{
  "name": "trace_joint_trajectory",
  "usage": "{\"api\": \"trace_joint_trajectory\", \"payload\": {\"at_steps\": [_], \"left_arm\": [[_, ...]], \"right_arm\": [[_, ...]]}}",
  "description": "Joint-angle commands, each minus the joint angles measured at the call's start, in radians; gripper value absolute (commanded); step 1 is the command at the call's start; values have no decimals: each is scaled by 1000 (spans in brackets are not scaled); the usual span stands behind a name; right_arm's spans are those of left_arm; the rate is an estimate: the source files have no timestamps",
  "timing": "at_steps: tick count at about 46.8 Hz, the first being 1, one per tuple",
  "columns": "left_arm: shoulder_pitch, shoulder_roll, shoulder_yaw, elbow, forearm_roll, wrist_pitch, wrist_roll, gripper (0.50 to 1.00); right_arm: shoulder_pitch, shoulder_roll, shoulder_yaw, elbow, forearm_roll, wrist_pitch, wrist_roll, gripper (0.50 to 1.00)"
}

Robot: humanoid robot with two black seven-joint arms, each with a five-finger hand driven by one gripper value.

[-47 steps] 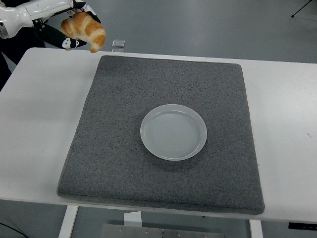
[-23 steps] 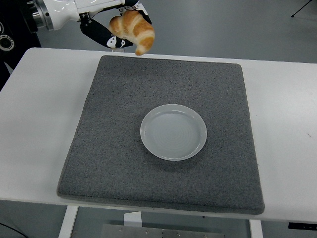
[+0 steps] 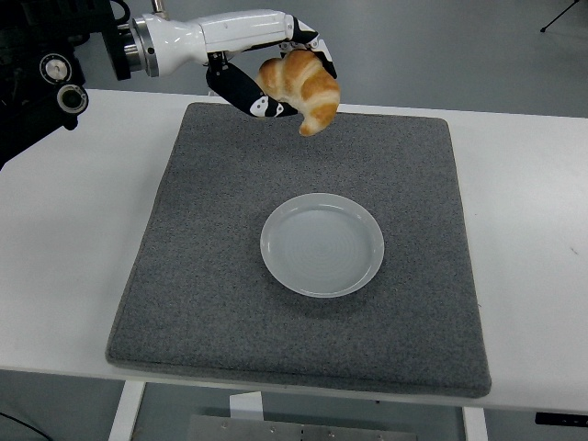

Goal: Place the bread on the plate

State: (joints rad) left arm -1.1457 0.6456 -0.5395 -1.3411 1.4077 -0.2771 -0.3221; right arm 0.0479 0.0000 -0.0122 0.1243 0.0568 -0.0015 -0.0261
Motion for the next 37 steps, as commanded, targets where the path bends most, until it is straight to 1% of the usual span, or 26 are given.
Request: {"api": "trace_joint_trajectory", "payload": {"at_steps": [1, 4, 9, 17, 22, 25, 29, 32, 37], "left_arm": [[12, -24, 10, 0, 42, 7, 0, 500], [24, -50, 18, 2, 60, 9, 1, 500], [47, -70, 27, 7, 73, 10, 1, 500], [55, -110, 104, 22, 76, 30, 1, 500], [60, -122, 183, 28, 77, 101, 3, 500], [64, -126, 239, 31, 85, 165, 3, 500], [78, -153, 300, 49, 112, 246, 3, 500], [90, -170, 328, 68, 123, 280, 3, 500], [112, -181, 336, 89, 123, 289, 3, 500]], "right_arm": [[0, 0, 0, 0, 0, 0, 0, 952], [0, 0, 0, 0, 0, 0, 0, 952], [0, 0, 0, 0, 0, 0, 0, 952], [0, 0, 0, 0, 0, 0, 0, 952], [1, 0, 0, 0, 0, 0, 0, 952], [0, 0, 0, 0, 0, 0, 0, 952], [0, 0, 0, 0, 0, 0, 0, 954], [0, 0, 0, 0, 0, 0, 0, 952], [0, 0, 0, 0, 0, 0, 0, 952]]}}
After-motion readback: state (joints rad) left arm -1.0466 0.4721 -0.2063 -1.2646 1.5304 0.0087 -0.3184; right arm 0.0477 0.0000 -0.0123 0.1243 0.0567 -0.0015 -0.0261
